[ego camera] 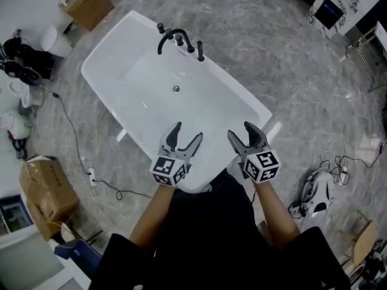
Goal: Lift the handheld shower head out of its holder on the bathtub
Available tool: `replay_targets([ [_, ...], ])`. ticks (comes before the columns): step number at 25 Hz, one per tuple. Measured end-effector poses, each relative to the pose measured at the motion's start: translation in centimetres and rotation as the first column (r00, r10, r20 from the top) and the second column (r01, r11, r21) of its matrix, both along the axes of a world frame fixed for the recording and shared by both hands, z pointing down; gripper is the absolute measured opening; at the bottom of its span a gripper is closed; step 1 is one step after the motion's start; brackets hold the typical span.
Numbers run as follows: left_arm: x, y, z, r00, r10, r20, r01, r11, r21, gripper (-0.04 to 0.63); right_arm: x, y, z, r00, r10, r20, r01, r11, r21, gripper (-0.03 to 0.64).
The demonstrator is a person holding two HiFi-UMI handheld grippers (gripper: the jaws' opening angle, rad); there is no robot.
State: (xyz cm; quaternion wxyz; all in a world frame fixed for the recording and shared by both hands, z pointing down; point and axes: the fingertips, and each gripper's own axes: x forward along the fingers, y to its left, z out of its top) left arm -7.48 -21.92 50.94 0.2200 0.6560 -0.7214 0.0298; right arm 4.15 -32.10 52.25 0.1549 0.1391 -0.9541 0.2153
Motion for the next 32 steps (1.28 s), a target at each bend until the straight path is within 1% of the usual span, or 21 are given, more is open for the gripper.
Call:
replay_targets([
  [3,-0.1,-0.7,0.2,1.000,-0.011,0.008,0.011,1.000,-0.002,0.314,-0.1,-0.9,0.3,1.000,-0.004,0.012,0.004,1.000,-0.013,0.252],
  [6,0.1,-1.3,0.2,0.999,-0.032,-0.001,0.032,0.999,0.001,0.314,-0.2,-1.2,0.9,1.000,-0.021,0.018,0.021,0.999,-0.028,0.252],
  [9,-0.2,-1.6,0.0,0.999,-0.049,0.008,0.049,0.999,-0.013,0.314,-0.6,-1.2,1.4,0.999,-0.039,0.022,0.040,0.998,-0.041,0.252],
  [12,-1.3,-1.6,0.1,0.998,-0.063,0.012,0.064,0.998,-0.027,0.314,-1.6,-1.1,1.9,0.998,-0.056,0.023,0.057,0.997,-0.050,0.252],
  [15,-2.4,-2.0,0.7,0.998,-0.058,0.021,0.059,0.998,-0.036,0.314,-2.7,-1.1,2.5,0.997,-0.068,0.020,0.069,0.997,-0.047,0.252],
  [18,-3.7,-2.7,1.1,0.999,-0.047,0.017,0.048,0.999,-0.023,0.314,-3.8,-1.0,2.8,0.997,-0.071,0.014,0.072,0.997,-0.036,0.252],
  [22,-6.0,-4.7,2.0,0.999,-0.043,-0.003,0.043,0.999,0.006,0.314,-5.1,-0.9,2.7,0.998,-0.063,0.004,0.063,0.998,-0.012,0.252],
  [25,-6.8,-6.6,2.5,0.999,-0.038,-0.037,0.039,0.999,0.020,0.314,-5.1,-1.3,2.7,1.000,-0.015,0.016,0.015,0.999,-0.031,0.252],
  [27,-7.2,-7.8,2.8,0.998,-0.035,-0.053,0.037,0.999,0.030,0.314,-5.1,-1.4,2.7,1.000,0.001,0.018,0.000,0.999,-0.038,0.252],
  [32,-9.7,-11.2,4.8,0.998,-0.036,-0.048,0.037,0.999,0.021,0.314,-6.7,-2.3,3.5,1.000,-0.009,0.004,0.009,1.000,-0.023,0.252],
])
